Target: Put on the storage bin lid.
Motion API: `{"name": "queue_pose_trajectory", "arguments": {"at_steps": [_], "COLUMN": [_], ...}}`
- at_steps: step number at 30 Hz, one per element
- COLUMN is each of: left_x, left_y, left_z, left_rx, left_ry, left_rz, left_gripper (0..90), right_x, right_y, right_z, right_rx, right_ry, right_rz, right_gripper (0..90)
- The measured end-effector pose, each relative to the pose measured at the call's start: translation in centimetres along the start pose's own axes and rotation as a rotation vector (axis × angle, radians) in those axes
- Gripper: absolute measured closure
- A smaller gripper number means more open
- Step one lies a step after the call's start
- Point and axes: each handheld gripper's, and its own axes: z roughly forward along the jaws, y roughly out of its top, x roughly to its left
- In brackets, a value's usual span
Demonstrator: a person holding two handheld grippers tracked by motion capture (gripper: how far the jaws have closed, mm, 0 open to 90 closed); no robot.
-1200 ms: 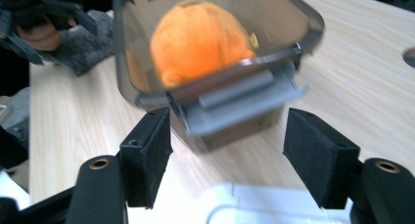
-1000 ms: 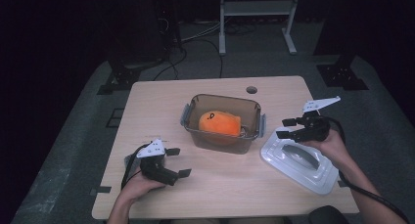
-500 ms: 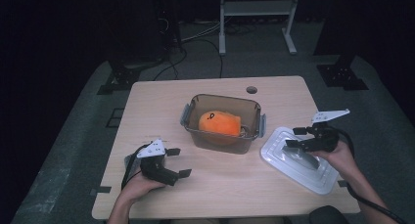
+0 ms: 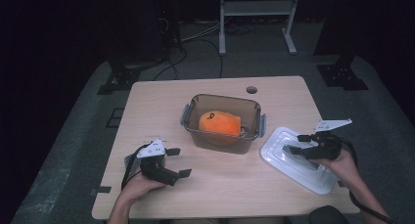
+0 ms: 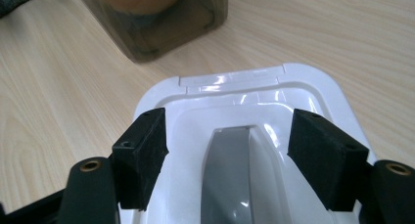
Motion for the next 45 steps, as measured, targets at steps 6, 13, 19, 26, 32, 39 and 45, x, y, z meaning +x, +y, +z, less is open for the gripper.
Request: {"name": "queue_pose_trajectory", "arguments": {"at_steps": [6,13,19,26,32,39,45], "left_x": [0.0,0.0,0.0,0.0,0.0,0.0,0.0], "left_y": [0.0,0.0,0.0,0.0,0.0,0.0,0.0], "left_z": [0.0,0.0,0.1,0.0,0.0,-0.1,-0.1], "left_rx": [0.000,0.000,0.003,0.001,-0.001,-0.001,-0.003], "left_ry": [0.000,-0.001,-0.003,-0.002,-0.003,-0.002,-0.002], "left_rz": [0.001,0.002,0.002,0.000,-0.001,-0.001,-0.001], "left_gripper": [7.5,7.5,7.5,7.5,7.5,7.5,7.5], "right_x": [0.0,0.1,0.3,0.3,0.3,0.2,0.3], "right_y": [-1.3,-2.4,-2.9,-3.1,-3.0,-2.9,-2.7], "right_z": [0.0,0.0,-0.1,-0.1,-0.2,-0.3,-0.6], "right_rx": [0.002,-0.006,-0.017,-0.015,-0.010,0.001,-0.007], "right_ry": [-0.015,-0.031,-0.046,-0.045,-0.039,-0.038,-0.028], "right_rz": [-0.001,-0.008,-0.024,-0.042,-0.049,-0.052,-0.047], "right_gripper": [31.5,37.5,45.2,60.9,64.8,65.3,65.5]}}
